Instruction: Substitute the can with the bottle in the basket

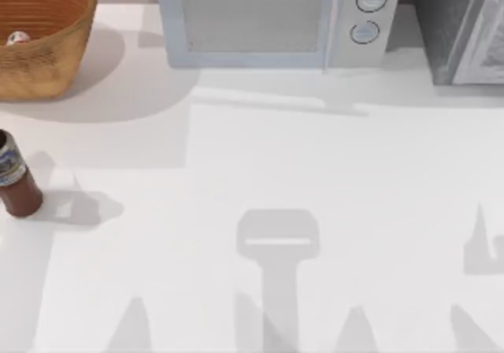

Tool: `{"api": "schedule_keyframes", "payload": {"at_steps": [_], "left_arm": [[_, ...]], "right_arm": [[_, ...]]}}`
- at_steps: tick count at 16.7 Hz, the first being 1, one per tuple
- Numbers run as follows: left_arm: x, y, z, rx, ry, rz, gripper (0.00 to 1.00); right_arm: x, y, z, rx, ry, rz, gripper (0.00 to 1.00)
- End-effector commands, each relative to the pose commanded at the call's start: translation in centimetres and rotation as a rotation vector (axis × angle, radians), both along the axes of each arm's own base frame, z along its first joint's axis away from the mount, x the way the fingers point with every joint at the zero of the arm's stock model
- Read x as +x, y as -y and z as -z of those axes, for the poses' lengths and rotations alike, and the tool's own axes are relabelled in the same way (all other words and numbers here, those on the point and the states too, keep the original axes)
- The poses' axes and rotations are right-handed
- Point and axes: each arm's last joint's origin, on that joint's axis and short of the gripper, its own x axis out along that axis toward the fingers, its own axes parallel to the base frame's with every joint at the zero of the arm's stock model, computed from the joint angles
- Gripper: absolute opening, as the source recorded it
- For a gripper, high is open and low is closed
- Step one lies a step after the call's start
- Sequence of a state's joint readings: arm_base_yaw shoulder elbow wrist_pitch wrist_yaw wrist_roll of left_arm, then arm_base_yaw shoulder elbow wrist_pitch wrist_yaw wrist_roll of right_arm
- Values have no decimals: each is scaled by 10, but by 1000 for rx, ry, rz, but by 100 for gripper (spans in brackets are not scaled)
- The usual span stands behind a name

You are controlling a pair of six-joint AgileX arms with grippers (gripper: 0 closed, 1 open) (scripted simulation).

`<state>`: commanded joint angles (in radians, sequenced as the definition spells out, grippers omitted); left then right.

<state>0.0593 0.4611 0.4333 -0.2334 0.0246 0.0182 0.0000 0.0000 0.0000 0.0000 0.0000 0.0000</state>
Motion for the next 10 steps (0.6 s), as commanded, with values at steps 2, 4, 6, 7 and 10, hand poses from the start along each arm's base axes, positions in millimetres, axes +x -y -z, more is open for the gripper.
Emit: {"api": "schedule_keyframes", "payload": {"at_steps": [2, 4, 6, 7, 10], "left_arm": [[20, -3, -32, -2, -77, 2, 100], [47, -8, -62, -7, -158, 6, 100], [82, -14, -89, -15, -245, 11, 100], [102, -18, -99, -20, -289, 15, 100], [168, -31, -118, -38, -425, 28, 100]], "right_arm": [[0, 0, 0, 0, 0, 0, 100], [0, 0, 0, 0, 0, 0, 100], [0, 0, 0, 0, 0, 0, 100], [0, 0, 0, 0, 0, 0, 100], [0, 0, 0, 0, 0, 0, 100]]}}
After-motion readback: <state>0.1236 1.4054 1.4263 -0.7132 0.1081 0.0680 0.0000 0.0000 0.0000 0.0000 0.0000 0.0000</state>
